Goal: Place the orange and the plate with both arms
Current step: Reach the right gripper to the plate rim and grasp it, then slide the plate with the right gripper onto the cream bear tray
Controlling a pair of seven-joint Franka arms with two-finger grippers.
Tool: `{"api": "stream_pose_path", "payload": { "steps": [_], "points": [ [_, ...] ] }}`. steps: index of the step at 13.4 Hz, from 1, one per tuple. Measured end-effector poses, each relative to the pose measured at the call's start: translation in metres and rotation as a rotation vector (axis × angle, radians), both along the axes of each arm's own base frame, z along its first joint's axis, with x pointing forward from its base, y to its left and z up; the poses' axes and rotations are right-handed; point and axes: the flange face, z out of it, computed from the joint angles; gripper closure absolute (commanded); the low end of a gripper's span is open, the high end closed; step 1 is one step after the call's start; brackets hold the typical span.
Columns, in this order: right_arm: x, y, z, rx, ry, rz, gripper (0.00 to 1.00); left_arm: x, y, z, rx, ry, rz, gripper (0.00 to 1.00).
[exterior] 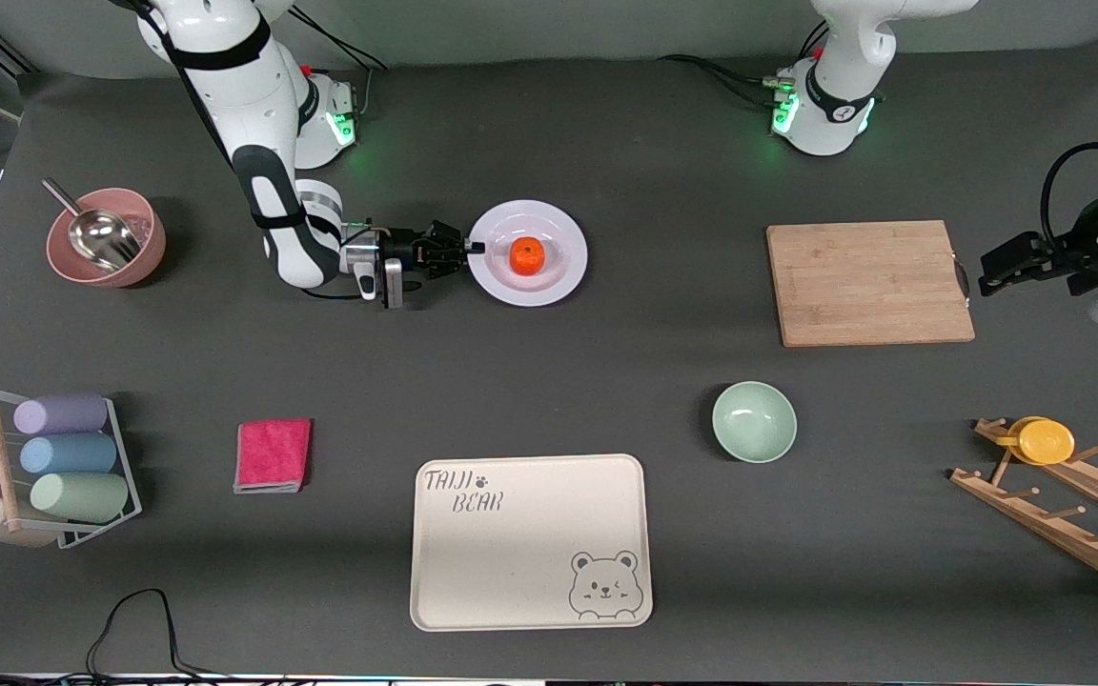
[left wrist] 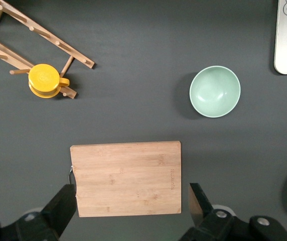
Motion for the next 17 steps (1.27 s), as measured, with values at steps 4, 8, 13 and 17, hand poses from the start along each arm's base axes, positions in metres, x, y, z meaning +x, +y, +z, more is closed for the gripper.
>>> {"api": "stream_pose_path", "payload": {
  "steps": [4,8,13,17],
  "points": [
    [-0.001,-0.001,-0.004,-0.008,-0.005,-0.002,1.0,0.0,0.001,-0.002,-0.001,0.008,-0.027,0.0],
    [0.0,-0.002,-0.004,-0.007,0.003,-0.013,1.0,0.0,0.001,-0.002,-0.001,0.008,-0.032,0.0],
    [0.006,0.001,-0.001,0.006,0.145,-0.06,1.0,0.0,0.001,-0.002,-0.001,0.008,-0.032,0.0],
    [0.031,0.007,0.009,0.039,0.274,-0.109,1.0,0.0,0.001,-0.002,-0.001,0.009,-0.032,0.0]
  ]
}}
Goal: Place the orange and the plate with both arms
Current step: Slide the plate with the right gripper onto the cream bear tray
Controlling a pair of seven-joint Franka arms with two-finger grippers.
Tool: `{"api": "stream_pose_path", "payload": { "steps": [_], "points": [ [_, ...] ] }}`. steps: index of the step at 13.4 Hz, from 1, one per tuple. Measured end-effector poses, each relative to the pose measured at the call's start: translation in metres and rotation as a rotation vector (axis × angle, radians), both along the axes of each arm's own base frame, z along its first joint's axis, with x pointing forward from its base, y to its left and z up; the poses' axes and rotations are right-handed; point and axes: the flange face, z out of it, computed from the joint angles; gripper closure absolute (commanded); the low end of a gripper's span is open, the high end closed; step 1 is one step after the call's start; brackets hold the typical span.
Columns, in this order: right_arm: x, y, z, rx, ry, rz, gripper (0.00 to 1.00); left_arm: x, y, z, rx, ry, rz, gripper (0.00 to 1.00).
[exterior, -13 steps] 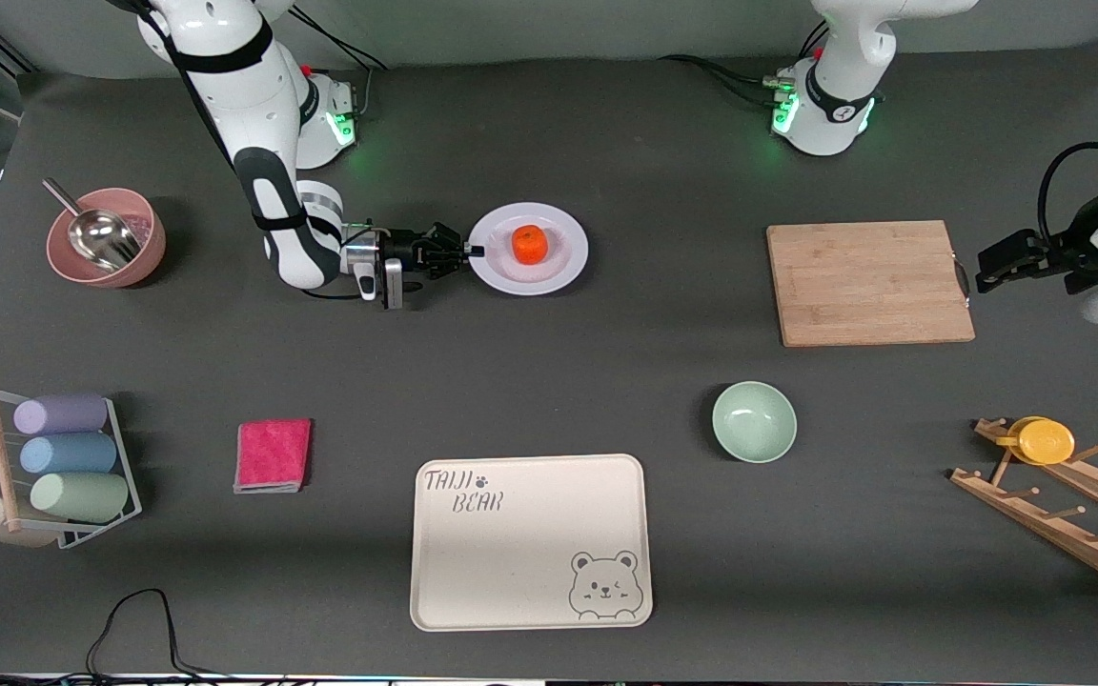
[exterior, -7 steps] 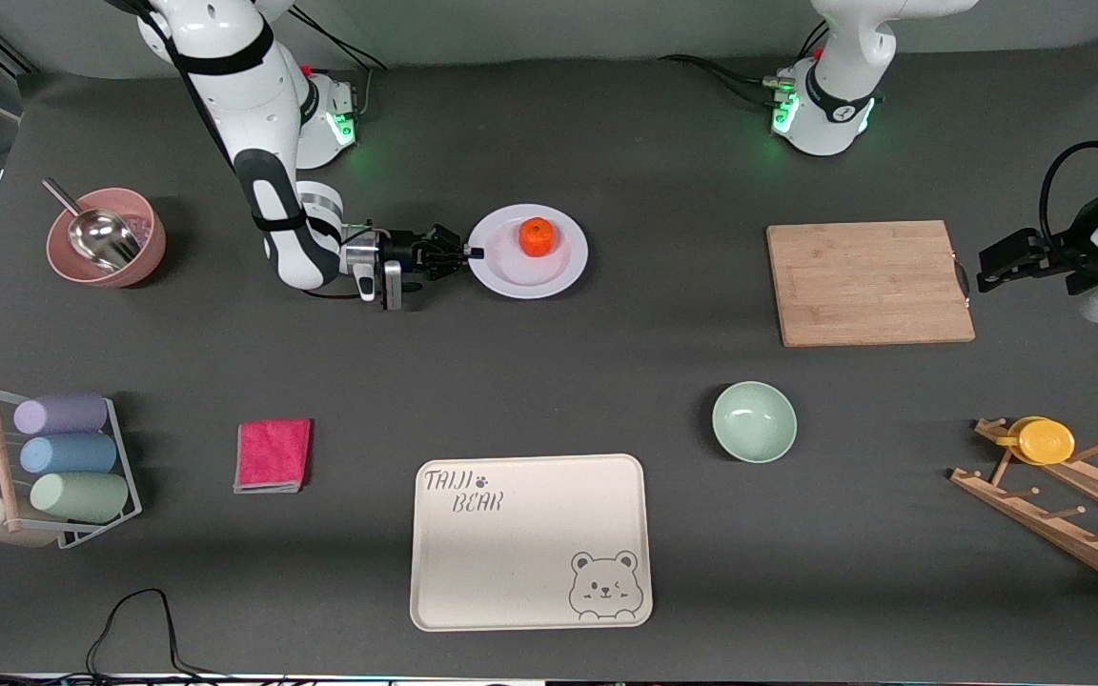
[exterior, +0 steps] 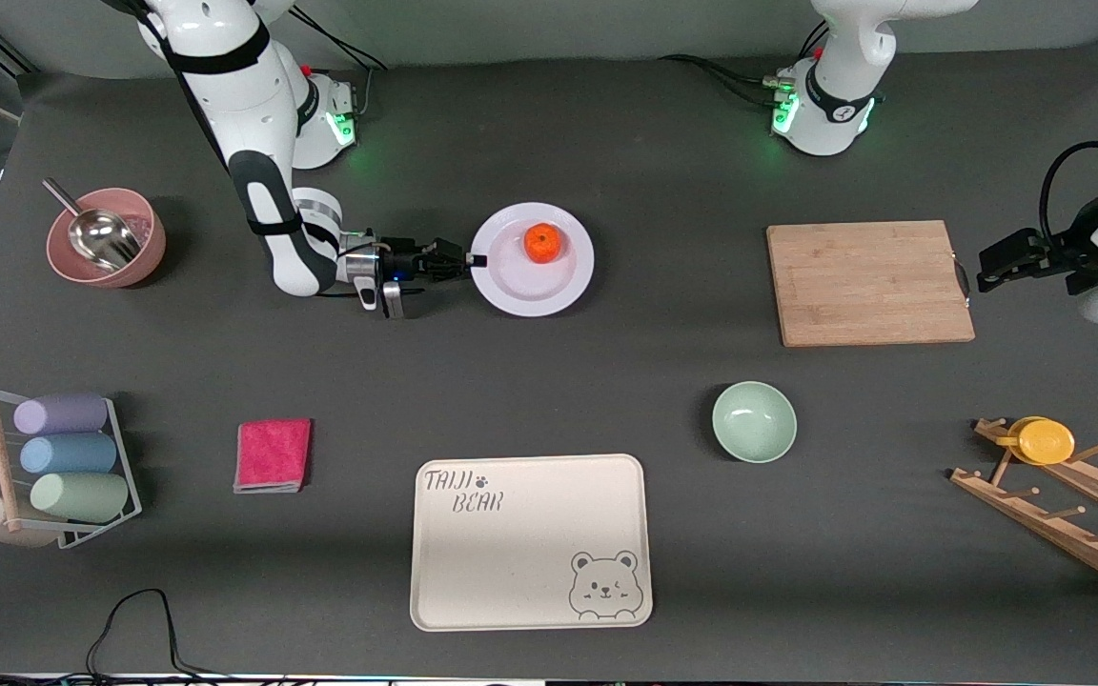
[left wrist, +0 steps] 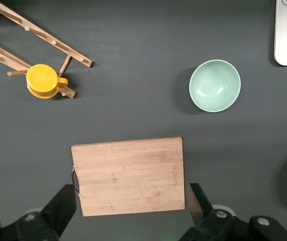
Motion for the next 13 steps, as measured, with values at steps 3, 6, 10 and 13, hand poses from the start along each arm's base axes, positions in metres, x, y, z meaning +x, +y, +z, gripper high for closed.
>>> {"api": "stream_pose_path", "payload": {
  "steps": [3,6,10,13],
  "points": [
    [0.034,0.007,0.014,0.027,0.042,-0.033,1.0,0.0,0.0,0.0,0.0,0.001,0.0,0.0],
    [0.08,0.007,0.036,0.062,0.058,-0.079,1.0,0.0,0.001,0.0,0.0,0.001,0.001,0.0],
    [0.159,-0.012,0.068,0.07,0.03,-0.13,1.0,0.0,0.001,-0.001,0.0,0.003,0.001,0.0],
    [0.224,-0.031,0.078,0.051,0.007,-0.173,1.0,-0.001,0.001,-0.002,0.0,0.012,0.001,0.0]
  ]
}}
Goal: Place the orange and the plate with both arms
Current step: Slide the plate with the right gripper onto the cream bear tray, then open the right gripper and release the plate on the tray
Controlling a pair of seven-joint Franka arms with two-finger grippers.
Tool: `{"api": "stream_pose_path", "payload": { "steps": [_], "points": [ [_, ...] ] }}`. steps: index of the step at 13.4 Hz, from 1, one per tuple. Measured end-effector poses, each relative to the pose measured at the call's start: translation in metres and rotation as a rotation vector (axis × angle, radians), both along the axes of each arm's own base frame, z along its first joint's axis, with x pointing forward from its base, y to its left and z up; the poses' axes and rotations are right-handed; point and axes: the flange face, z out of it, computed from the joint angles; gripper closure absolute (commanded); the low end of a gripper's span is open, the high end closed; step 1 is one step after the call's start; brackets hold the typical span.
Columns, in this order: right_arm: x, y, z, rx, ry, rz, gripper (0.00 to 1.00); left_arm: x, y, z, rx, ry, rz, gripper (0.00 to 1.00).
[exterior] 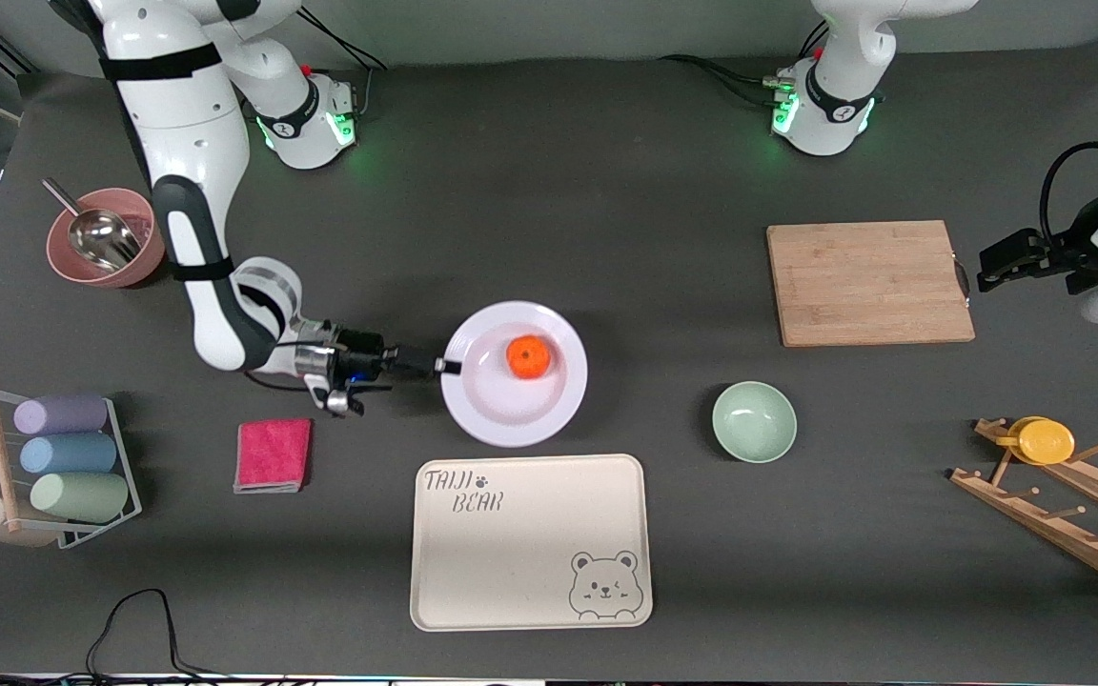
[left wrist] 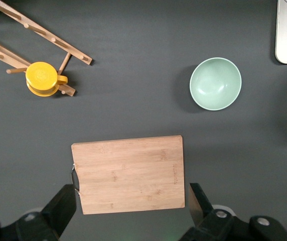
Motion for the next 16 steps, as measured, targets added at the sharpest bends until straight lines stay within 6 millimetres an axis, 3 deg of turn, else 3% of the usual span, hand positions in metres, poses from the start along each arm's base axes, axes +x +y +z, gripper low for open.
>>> {"api": "stream_pose_path", "payload": {
  "steps": [3,8,12,16],
  "points": [
    [0.055,-0.005,0.0,-0.042,-0.014,-0.04,1.0,-0.001,0.0,-0.001,0.0,0.007,0.0,0.0],
    [0.123,0.018,-0.021,-0.045,-0.06,-0.085,1.0,-0.001,0.0,-0.001,0.0,0.008,0.0,0.0],
    [0.156,0.027,-0.049,-0.054,-0.059,-0.118,1.0,-0.001,0.0,-0.001,0.0,0.009,0.0,0.0],
    [0.162,0.038,-0.083,-0.039,-0.05,-0.146,1.0,-0.001,0.0,-0.001,0.0,0.009,0.0,0.0]
  ]
}}
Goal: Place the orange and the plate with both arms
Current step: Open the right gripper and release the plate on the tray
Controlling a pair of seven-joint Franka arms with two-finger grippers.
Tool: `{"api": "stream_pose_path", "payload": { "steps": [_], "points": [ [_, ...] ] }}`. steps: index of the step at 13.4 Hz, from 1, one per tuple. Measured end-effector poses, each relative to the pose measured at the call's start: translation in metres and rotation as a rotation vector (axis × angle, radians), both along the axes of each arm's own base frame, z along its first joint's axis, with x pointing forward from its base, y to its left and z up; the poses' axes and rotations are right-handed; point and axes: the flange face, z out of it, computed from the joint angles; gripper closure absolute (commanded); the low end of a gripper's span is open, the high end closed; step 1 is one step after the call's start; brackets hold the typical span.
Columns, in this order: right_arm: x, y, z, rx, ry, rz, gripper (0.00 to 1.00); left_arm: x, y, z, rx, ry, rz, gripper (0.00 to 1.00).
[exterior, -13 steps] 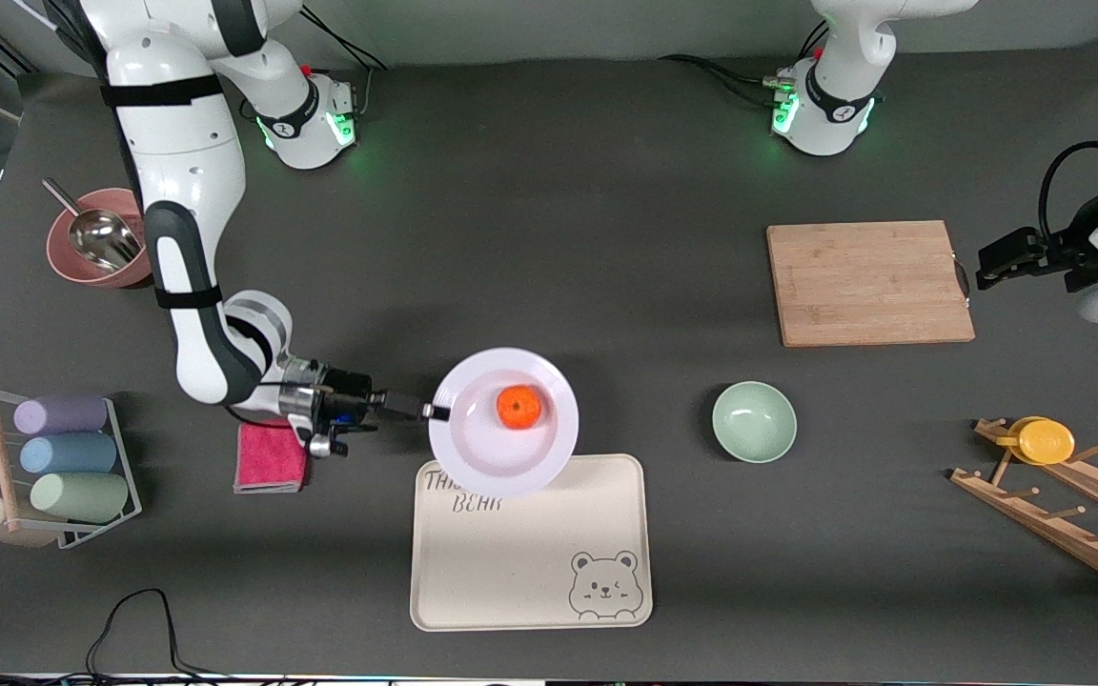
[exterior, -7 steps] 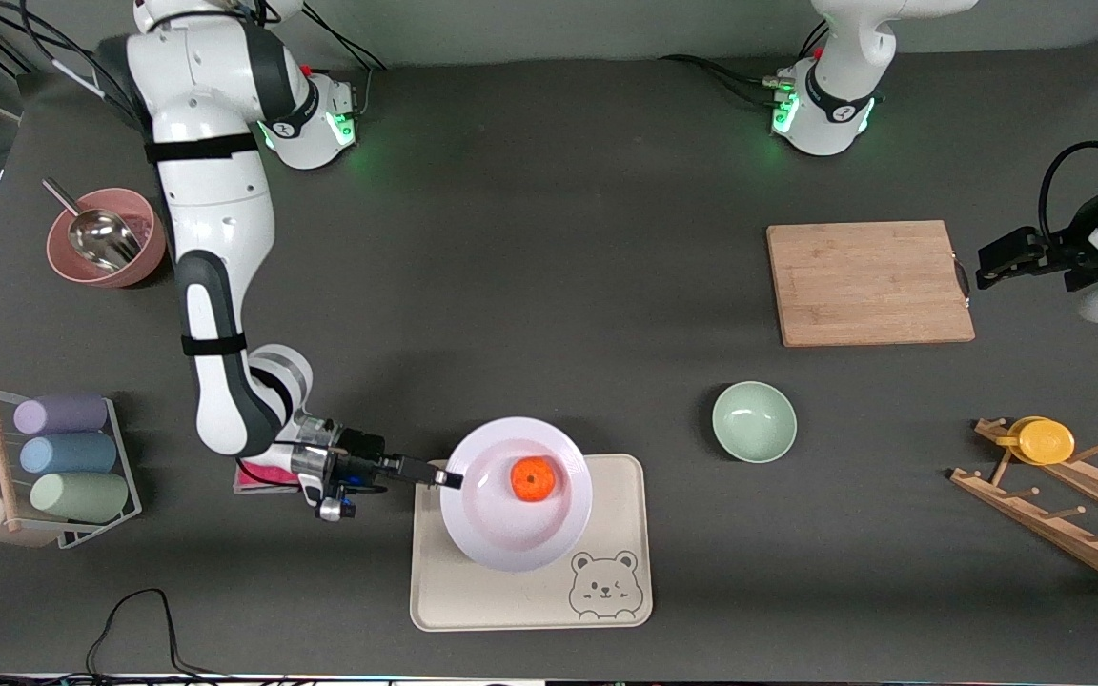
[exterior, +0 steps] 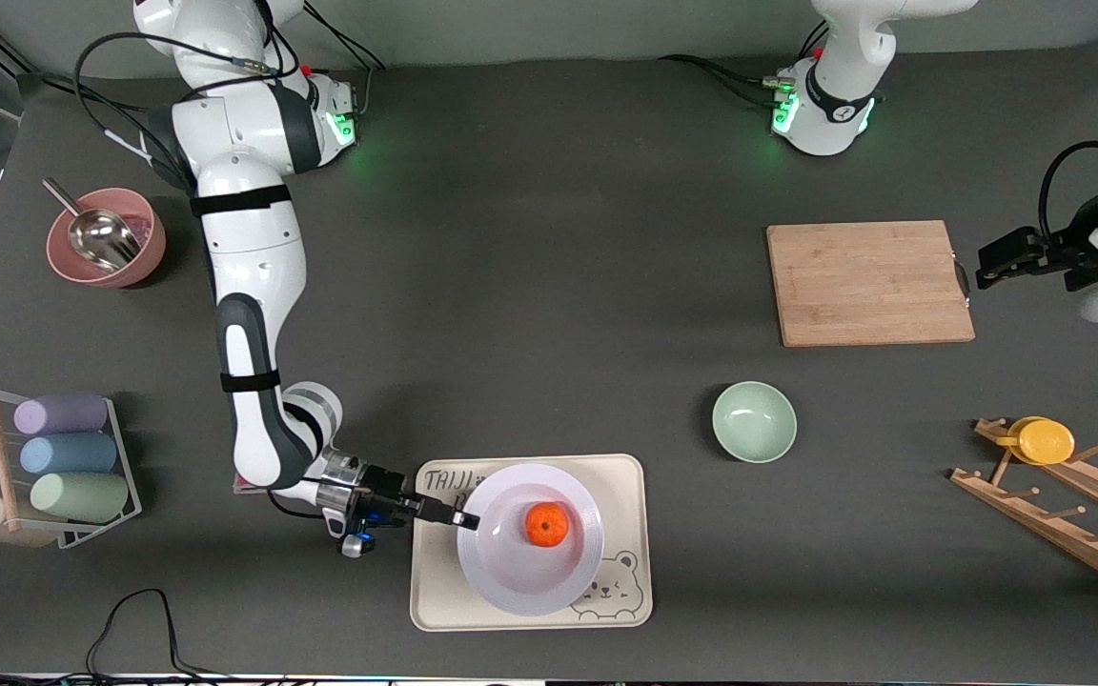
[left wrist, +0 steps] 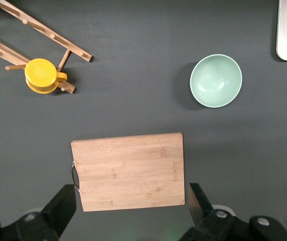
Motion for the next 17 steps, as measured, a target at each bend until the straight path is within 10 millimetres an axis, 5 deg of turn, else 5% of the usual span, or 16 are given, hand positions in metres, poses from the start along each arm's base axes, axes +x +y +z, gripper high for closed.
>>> {"api": "stream_pose_path", "payload": {
  "steps": [8,11,12,13,14,17],
  "points": [
    [0.002,0.0002,-0.01,-0.014,-0.01,-0.006,0.96,0.0,0.0,0.0,0.0,0.0,0.0,0.0],
    [0.0017,0.0002,-0.011,-0.015,-0.01,-0.006,0.52,0.0,0.0,0.0,0.0,0.0,0.0,0.0],
    [0.0017,0.0001,-0.011,-0.015,-0.01,-0.006,0.49,0.0,0.0,0.0,0.0,0.0,0.0,0.0],
    [0.0017,0.0001,-0.011,-0.015,-0.01,-0.006,0.33,0.0,0.0,0.0,0.0,0.0,0.0,0.0],
    [0.0017,0.0001,-0.011,-0.015,-0.011,-0.006,0.03,0.0,0.0,0.0,0.0,0.0,0.0,0.0],
    [0.0029,0.0009,-0.0086,-0.013,-0.015,-0.005,0.0,0.0,0.0,0.0,0.0,0.0,0.0,0.0]
  ]
}}
